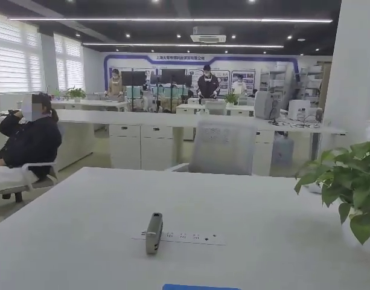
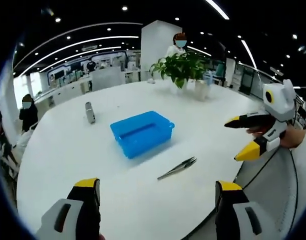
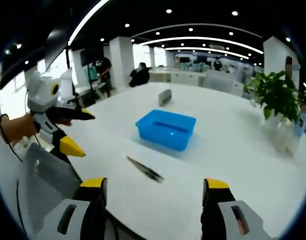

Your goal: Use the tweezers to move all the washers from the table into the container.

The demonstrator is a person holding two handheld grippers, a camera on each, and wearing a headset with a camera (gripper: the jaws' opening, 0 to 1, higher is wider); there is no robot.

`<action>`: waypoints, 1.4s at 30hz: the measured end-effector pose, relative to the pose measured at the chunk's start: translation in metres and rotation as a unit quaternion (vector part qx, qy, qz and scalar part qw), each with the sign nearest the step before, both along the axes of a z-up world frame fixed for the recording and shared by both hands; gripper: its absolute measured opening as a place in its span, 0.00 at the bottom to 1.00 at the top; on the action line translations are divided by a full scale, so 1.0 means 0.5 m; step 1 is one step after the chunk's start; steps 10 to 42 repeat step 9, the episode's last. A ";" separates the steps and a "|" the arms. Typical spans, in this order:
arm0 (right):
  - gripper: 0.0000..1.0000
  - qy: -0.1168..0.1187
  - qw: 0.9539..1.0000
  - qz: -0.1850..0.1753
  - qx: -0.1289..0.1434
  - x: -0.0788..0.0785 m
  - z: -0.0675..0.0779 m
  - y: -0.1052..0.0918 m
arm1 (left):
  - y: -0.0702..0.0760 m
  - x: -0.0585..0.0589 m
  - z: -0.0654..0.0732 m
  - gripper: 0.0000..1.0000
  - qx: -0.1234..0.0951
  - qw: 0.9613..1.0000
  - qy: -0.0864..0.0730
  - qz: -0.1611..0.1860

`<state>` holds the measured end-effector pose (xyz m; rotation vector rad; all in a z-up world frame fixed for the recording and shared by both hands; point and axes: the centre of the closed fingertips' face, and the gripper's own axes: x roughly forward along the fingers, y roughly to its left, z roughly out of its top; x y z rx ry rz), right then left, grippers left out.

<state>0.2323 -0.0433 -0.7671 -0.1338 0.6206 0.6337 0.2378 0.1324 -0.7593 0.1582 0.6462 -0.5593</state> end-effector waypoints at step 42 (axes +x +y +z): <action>0.86 -0.001 1.000 -0.012 -0.004 0.005 -0.002 -0.009 | 0.041 -0.029 0.005 0.99 0.003 0.999 -0.006 0.045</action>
